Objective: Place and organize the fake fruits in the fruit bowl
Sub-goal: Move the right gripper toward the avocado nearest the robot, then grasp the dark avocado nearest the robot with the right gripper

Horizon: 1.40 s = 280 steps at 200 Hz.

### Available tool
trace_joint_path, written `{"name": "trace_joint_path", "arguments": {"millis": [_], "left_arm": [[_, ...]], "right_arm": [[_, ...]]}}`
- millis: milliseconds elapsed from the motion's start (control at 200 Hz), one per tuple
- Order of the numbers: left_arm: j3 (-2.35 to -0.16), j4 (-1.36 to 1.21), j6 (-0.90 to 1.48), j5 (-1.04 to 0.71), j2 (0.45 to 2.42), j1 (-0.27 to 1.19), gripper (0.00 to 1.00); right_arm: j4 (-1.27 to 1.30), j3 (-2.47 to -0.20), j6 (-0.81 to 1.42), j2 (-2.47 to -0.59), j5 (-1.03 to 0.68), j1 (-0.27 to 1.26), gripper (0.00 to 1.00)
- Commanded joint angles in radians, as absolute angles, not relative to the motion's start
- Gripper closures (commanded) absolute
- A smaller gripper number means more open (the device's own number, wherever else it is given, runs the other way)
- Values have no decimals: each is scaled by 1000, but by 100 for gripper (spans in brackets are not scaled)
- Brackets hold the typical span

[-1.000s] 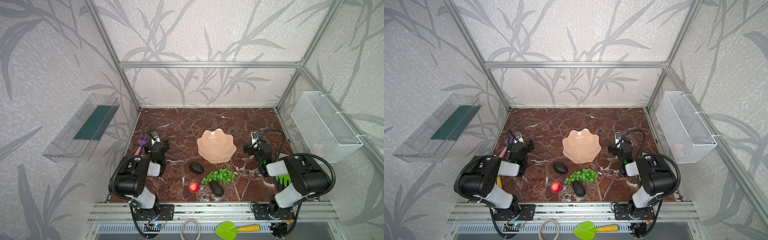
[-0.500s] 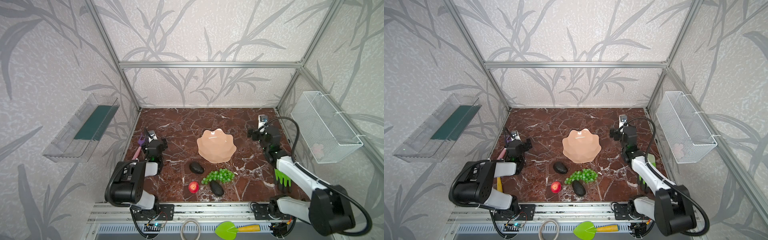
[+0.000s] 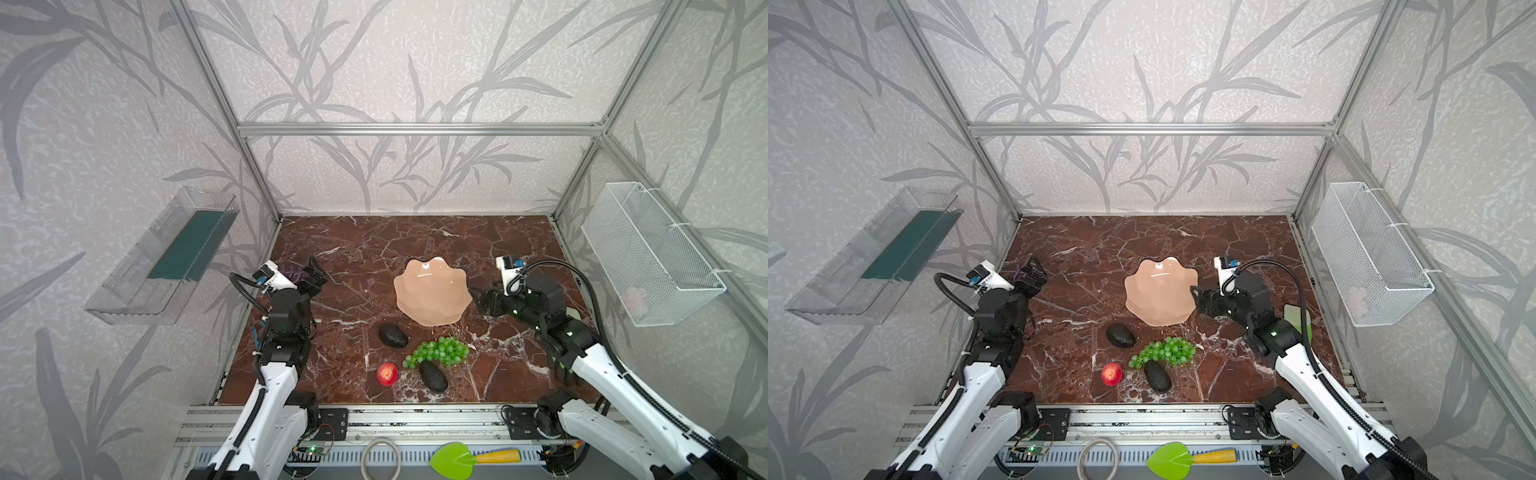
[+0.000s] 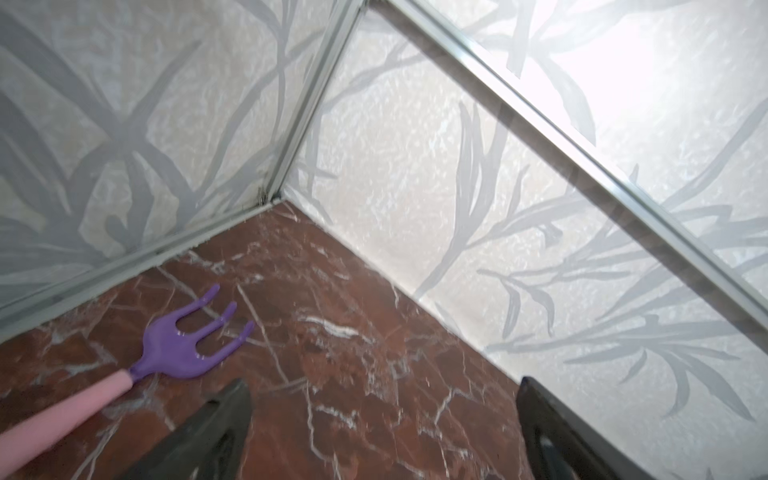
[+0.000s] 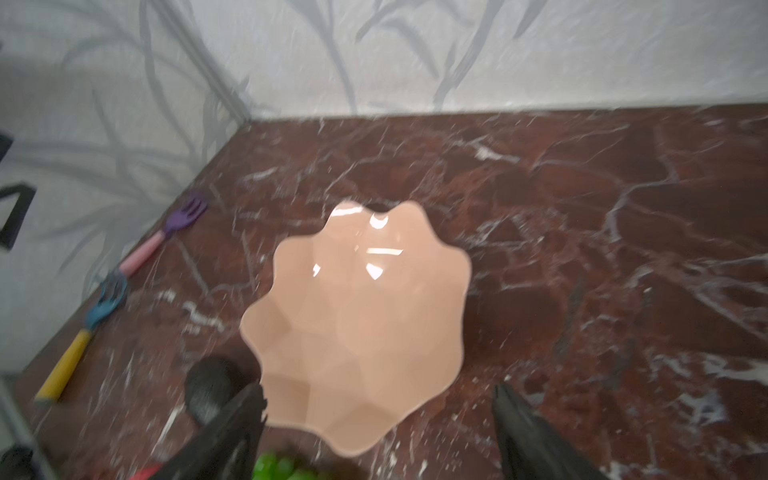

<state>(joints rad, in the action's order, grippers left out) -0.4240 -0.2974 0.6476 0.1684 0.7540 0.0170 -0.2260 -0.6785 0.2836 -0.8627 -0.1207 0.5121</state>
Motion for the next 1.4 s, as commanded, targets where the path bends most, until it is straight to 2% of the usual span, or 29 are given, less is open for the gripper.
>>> {"name": "trace_joint_path", "arguments": {"millis": [0, 160, 295, 535, 800, 975, 1115, 1290, 1394], "left_arm": [[-488, -67, 704, 97, 705, 15, 1], [-483, 7, 700, 85, 641, 14, 1], [-482, 30, 696, 86, 624, 15, 1], [-490, 55, 693, 94, 618, 15, 1], [-476, 62, 695, 112, 588, 15, 1], [-471, 65, 695, 118, 588, 15, 1], [-467, 66, 700, 124, 584, 15, 1], [-463, 74, 704, 124, 583, 15, 1], [-488, 138, 719, 142, 587, 15, 1]], "right_arm": [[-523, -701, 304, -824, -18, 674, 18], [-568, -628, 449, -789, 105, 957, 22], [-532, -619, 540, -876, 177, 1167, 24], [-429, -685, 604, -1155, 200, 1328, 24], [-328, -736, 684, -1360, 201, 1384, 25], [-312, -745, 708, -1402, 202, 1388, 37], [-381, -758, 708, -1346, 231, 1391, 50], [-503, -793, 690, -1192, 329, 1388, 53], [-523, -813, 644, -1097, 321, 1288, 54]]}}
